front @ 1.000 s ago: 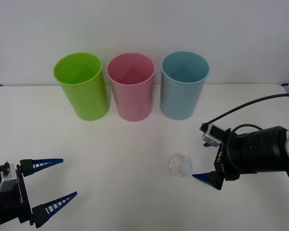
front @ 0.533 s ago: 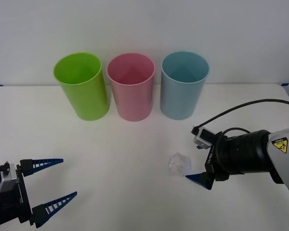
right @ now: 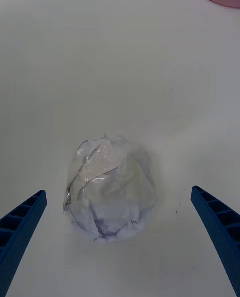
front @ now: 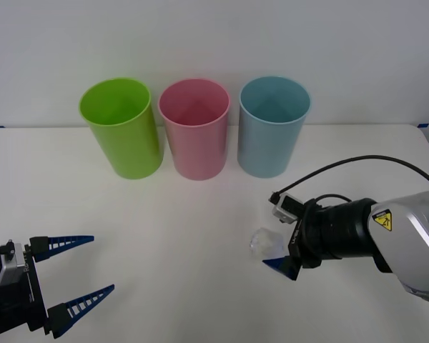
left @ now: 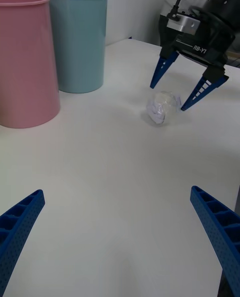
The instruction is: Put cans in the blue bin and PET bottles in the pink bin and trash in the green bin.
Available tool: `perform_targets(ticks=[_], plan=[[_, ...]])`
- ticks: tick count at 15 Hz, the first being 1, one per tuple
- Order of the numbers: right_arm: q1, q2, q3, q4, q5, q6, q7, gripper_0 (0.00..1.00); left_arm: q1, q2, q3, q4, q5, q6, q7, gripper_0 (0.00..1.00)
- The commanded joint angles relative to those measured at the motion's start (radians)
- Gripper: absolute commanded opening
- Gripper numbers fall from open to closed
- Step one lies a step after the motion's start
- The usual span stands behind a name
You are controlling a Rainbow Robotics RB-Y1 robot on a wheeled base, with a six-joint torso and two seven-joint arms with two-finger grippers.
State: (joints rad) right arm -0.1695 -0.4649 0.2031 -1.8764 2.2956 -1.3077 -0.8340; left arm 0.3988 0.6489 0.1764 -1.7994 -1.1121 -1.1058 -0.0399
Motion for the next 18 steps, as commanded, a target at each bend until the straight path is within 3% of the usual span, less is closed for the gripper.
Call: perform_targets(ticks=[1,18], plan=[[-0.015,0.028,0.007,0.04,0.034,0.012,0.006,1.0,0.0,0.0,0.0,0.0,0.0,0.0,0.0,1.0],[-0.015,0.054,0.07,0.076,0.097,0.058,-0.01,1.0,0.0,0.0,0.0,0.0,0.0,0.0,0.0,1.0]])
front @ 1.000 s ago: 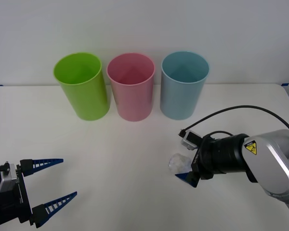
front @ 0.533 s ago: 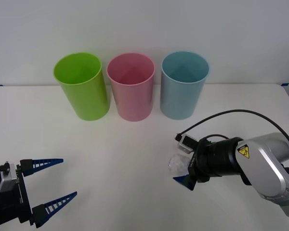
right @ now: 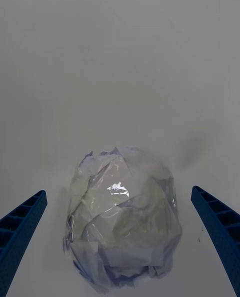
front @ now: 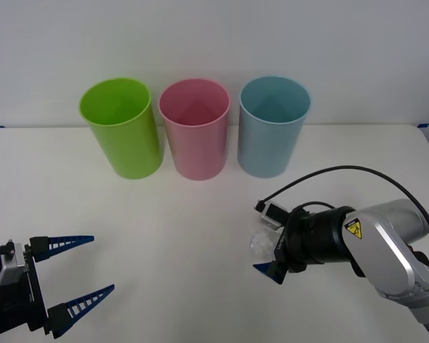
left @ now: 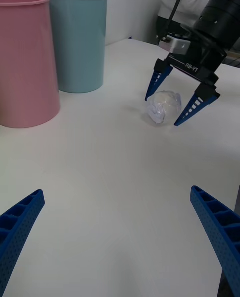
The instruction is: Put cans in the blue bin and PET bottles in the pink bin and trash in the green bin.
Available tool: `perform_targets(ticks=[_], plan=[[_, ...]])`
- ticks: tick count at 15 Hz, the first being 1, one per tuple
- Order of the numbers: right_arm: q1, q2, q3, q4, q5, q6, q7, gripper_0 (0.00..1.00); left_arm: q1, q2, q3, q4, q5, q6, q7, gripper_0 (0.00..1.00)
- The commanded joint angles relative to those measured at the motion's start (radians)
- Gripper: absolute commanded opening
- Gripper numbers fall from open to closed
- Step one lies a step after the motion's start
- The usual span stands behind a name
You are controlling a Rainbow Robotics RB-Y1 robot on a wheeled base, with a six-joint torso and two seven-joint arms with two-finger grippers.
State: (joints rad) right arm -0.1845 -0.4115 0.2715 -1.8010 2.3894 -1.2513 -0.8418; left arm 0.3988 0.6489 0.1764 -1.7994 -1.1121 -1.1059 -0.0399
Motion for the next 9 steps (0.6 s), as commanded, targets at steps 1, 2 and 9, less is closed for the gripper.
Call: perform_targets(ticks=[1,2,9], plan=[[0.0,0.0,0.003,0.0,0.01,0.001,-0.005,1.0,0.0,0.0,0.0,0.0,0.0,0.0,0.0,1.0],[0.0,0.002,0.005,0.0,0.014,0.0,-0.005,1.0,0.0,0.0,0.0,0.0,0.0,0.0,0.0,1.0],[-0.001,0.002,0.018,0.0,0.045,0.006,-0.019,0.0,0.0,0.0,0.0,0.0,0.0,0.0,0.0,1.0]])
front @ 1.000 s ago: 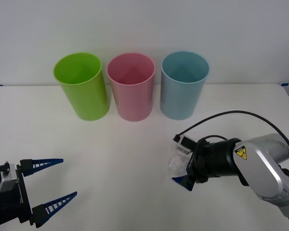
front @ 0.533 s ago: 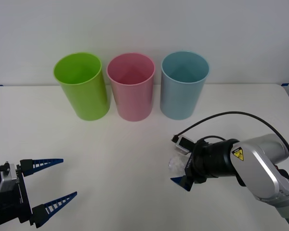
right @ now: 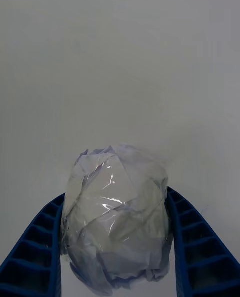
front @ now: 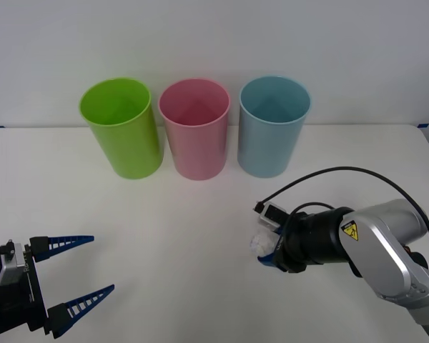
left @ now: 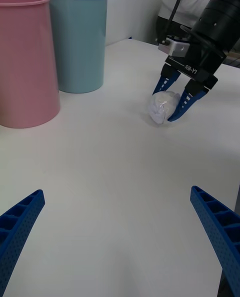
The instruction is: Put cans in the blue bin and PET bottles in the pink bin and trash in the green bin.
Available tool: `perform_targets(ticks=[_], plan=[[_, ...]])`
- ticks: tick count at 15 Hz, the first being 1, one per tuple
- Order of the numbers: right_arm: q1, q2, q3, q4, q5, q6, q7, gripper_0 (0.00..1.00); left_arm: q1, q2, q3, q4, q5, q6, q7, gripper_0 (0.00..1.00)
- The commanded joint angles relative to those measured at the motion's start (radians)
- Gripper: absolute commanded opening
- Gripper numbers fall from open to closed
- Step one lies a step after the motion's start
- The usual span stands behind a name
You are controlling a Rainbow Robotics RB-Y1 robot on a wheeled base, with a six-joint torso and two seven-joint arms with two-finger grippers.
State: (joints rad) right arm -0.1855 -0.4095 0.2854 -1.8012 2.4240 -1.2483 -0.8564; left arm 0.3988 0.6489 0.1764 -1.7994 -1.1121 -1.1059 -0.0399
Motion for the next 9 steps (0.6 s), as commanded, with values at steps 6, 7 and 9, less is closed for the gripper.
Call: perform_targets(ticks=[6,7,9], plan=[[-0.002,0.001,0.017,-0.001,0.006,0.046,-0.006,0.0,0.0,0.0,0.0,0.0,0.0,0.0,0.0,1.0],[0.0,-0.003,0.015,-0.001,-0.022,0.075,0.003,0.0,0.0,0.0,0.0,0.0,0.0,0.0,0.0,1.0],[0.001,-0.018,-0.006,-0.02,-0.109,0.106,0.025,0.0,0.0,0.0,0.0,0.0,0.0,0.0,0.0,1.0]])
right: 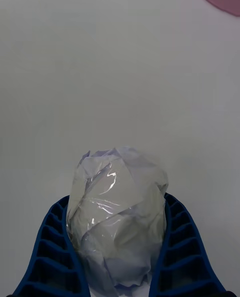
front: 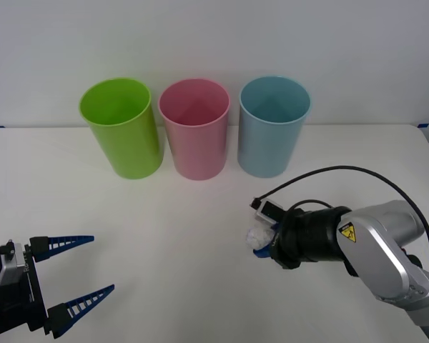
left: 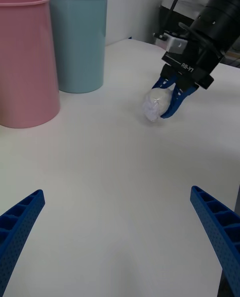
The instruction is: Put cans in the blue bin and PET bottles in the pink bin and trash in the green bin.
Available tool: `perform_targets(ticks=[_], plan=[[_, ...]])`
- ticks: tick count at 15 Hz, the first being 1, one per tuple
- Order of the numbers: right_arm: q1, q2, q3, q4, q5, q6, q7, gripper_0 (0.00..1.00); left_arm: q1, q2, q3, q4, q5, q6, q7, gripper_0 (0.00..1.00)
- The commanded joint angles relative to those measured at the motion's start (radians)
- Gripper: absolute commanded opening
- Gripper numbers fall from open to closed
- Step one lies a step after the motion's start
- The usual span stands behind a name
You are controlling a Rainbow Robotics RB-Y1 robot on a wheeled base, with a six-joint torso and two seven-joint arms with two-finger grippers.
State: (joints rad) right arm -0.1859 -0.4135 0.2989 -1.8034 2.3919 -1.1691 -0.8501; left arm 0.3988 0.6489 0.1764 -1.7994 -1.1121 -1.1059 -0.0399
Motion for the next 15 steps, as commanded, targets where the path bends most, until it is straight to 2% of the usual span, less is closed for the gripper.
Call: perform_targets(ticks=[1,5,8,11,15], plan=[[0.005,-0.024,-0.044,-0.033,-0.123,0.026,0.026,0.0,0.0,0.0,0.0,0.0,0.0,0.0,0.0,1.0],[0.031,-0.06,-0.202,-0.051,-0.387,0.023,0.177,0.0,0.0,0.0,0.0,0.0,0.0,0.0,0.0,1.0],[0.034,-0.087,-0.294,-0.051,-0.54,-0.037,0.213,0.0,0.0,0.0,0.0,0.0,0.0,0.0,0.0,1.0],[0.033,-0.079,-0.354,-0.108,-0.608,-0.075,0.221,0.0,0.0,0.0,0.0,0.0,0.0,0.0,0.0,1.0],[0.002,0.021,-0.377,-0.149,-0.635,-0.075,0.21,0.0,0.0,0.0,0.0,0.0,0.0,0.0,0.0,1.0]])
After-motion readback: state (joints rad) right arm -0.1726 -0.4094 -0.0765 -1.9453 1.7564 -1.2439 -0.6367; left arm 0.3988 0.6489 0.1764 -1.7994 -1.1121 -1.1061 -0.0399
